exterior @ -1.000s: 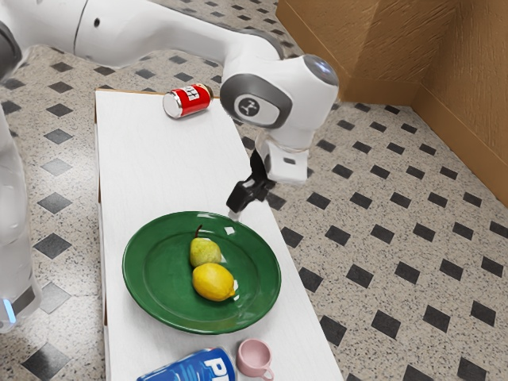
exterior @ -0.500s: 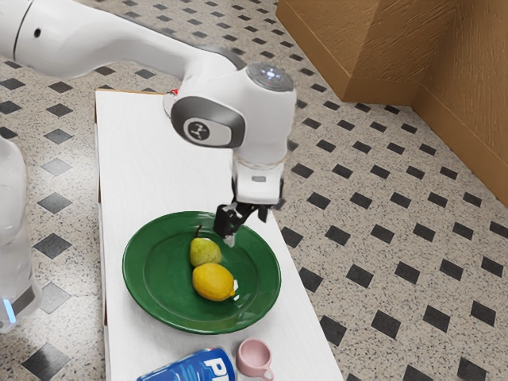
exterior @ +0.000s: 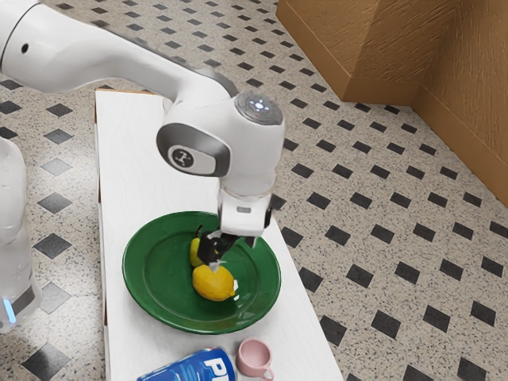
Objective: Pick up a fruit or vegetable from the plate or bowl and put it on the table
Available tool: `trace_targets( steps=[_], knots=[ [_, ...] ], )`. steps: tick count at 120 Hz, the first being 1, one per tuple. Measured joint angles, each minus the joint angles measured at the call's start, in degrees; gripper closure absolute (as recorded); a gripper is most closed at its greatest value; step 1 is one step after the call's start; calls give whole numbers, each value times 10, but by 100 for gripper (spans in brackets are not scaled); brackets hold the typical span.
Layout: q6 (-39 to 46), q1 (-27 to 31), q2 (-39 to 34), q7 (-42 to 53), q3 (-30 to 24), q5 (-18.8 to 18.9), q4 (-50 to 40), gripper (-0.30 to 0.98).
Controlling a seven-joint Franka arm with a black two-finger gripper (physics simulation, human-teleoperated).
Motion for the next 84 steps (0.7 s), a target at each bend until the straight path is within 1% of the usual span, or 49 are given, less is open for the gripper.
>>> trace_targets(
  steps=[33, 84],
  knots=[
    [5, 0, 13, -25, -10, -4, -13, 0],
    [16, 1, 39, -70, -21, -22, -22, 0]
  ],
)
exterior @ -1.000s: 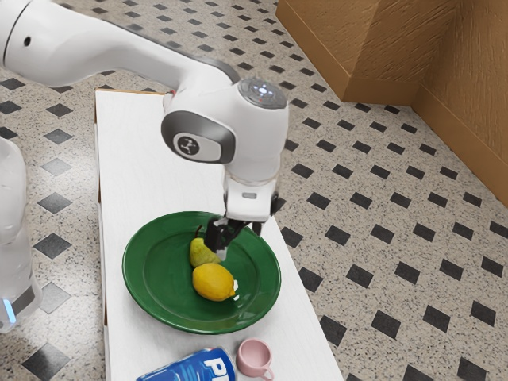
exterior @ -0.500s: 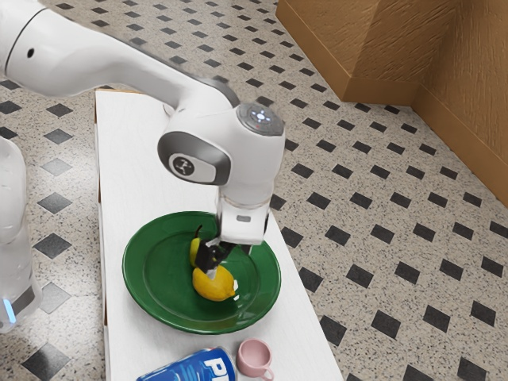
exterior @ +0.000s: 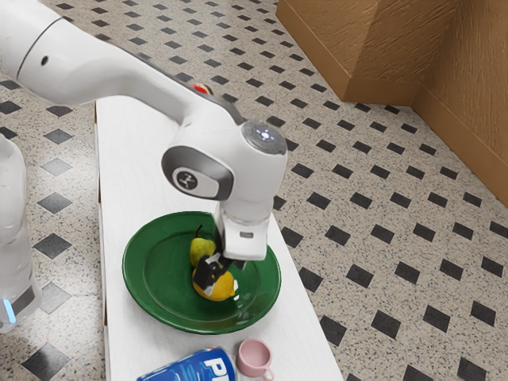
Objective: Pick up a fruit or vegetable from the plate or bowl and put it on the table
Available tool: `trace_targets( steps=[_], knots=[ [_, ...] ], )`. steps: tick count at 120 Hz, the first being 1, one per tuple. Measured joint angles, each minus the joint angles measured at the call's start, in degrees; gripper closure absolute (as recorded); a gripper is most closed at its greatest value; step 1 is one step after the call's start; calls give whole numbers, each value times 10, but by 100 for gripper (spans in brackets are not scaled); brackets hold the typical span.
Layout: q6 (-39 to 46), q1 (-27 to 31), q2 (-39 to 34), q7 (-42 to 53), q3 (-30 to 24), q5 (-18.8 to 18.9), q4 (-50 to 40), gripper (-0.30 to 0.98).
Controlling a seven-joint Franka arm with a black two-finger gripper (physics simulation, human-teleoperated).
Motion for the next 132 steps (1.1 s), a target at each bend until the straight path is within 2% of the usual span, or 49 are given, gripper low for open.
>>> trace_targets(
  steps=[62, 89, 132],
  knots=[
    [-19, 0, 8, -35, 0, -1, -15, 1],
    [-21, 0, 8, -55, 0, 2, -23, 37],
    [-89, 0, 4, -91, 0, 25, 64, 41]
  ],
)
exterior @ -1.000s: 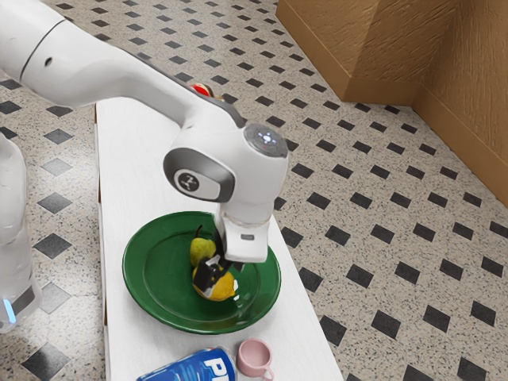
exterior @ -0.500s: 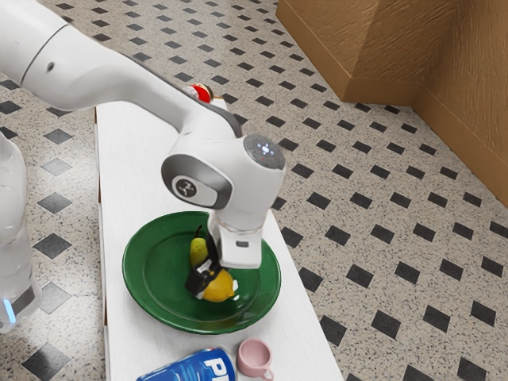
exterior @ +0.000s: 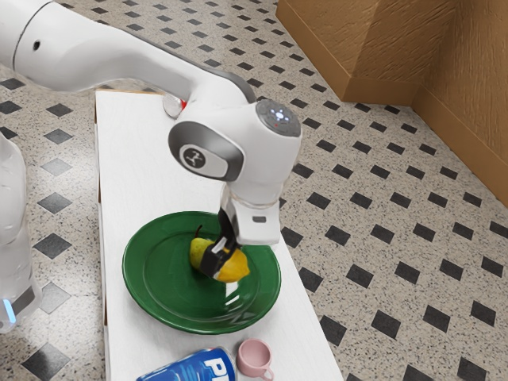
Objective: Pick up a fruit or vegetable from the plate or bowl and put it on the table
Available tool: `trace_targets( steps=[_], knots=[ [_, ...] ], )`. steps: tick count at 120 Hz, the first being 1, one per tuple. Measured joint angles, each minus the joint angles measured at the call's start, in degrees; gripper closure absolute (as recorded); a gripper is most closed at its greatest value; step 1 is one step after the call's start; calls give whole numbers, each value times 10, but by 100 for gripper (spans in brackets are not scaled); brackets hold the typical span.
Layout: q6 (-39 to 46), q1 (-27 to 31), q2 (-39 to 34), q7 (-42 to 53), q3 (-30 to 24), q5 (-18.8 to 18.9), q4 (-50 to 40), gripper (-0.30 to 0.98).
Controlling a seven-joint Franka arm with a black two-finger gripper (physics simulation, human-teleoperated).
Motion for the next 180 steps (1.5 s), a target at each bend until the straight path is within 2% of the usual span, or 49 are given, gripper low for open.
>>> trace_targets(
  steps=[15, 36, 66, 85, 103, 140, 158, 180],
  knots=[
    [-50, 2, -7, -12, 8, 12, 18, 40],
    [-137, 4, -46, -25, 61, 29, 19, 41],
    [-242, 5, -97, -33, 194, 77, 7, 40],
    [-276, 8, -95, -35, 280, 122, -10, 41],
    [-278, 9, -57, -35, 331, 156, -13, 39],
    [-222, 9, 16, -26, 351, 171, -15, 40],
    [-213, 9, 17, -24, 350, 167, -16, 15],
    [-210, 8, 16, -23, 350, 159, -15, 4]
  ],
)
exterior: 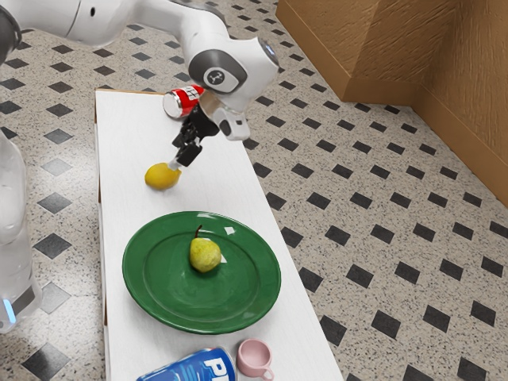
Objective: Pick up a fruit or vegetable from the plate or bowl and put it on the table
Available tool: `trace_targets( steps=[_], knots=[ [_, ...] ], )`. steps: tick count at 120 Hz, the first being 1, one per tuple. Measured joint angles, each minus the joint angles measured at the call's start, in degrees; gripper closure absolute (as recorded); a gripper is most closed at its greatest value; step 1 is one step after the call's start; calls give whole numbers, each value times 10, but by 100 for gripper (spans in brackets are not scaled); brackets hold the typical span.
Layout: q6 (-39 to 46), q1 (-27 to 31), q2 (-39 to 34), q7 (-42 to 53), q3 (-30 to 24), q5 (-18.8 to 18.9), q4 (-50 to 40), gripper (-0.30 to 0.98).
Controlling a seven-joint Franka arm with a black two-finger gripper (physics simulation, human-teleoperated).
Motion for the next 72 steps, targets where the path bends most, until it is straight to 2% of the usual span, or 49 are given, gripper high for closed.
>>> trace_targets(
  steps=[9, 20, 35, 50, 59, 64, 72],
  knots=[
    [4, -5, -3, 0, -5, -6, 3, 2],
    [44, -44, -5, 1, -12, -17, 16, 1],
    [89, -93, 84, -2, -50, -25, 209, 0],
    [103, -104, 103, -5, -56, -19, 287, 0],
    [98, -110, 108, -4, -30, -5, 335, 0],
    [95, -113, 139, -1, -4, -1, 364, 0],
    [87, -129, 163, 2, 56, -31, 388, 0]
  ],
)
